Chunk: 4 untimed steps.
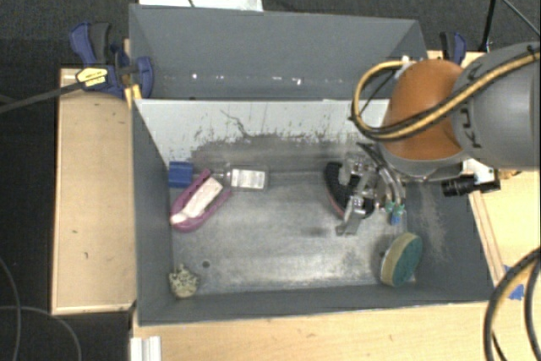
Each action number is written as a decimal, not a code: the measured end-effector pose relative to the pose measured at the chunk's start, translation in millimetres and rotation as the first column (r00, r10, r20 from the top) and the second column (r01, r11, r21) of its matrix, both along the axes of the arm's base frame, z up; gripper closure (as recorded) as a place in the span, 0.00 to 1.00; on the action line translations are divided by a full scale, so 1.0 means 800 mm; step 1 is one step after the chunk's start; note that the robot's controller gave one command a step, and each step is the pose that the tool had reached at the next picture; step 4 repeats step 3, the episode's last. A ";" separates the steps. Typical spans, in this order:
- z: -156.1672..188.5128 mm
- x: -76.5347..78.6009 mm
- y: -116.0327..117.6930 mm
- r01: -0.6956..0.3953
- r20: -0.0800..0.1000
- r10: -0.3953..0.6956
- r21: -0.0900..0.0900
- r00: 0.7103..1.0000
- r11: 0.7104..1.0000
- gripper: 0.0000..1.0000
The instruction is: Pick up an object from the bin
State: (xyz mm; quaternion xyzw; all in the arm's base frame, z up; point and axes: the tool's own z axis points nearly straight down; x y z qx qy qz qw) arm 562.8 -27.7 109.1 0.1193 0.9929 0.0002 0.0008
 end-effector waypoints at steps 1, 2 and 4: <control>-0.042 0.013 -0.076 0.230 0.008 -0.230 -0.001 0.973 0.973 0.00; -0.042 0.012 -0.075 0.226 0.003 -0.226 -0.001 0.974 0.974 1.00; 0.137 0.007 -0.078 0.185 0.007 -0.185 0.000 0.983 0.983 1.00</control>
Offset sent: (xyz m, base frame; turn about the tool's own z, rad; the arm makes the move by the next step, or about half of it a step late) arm 0.0083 -0.0588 -0.0353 0.2316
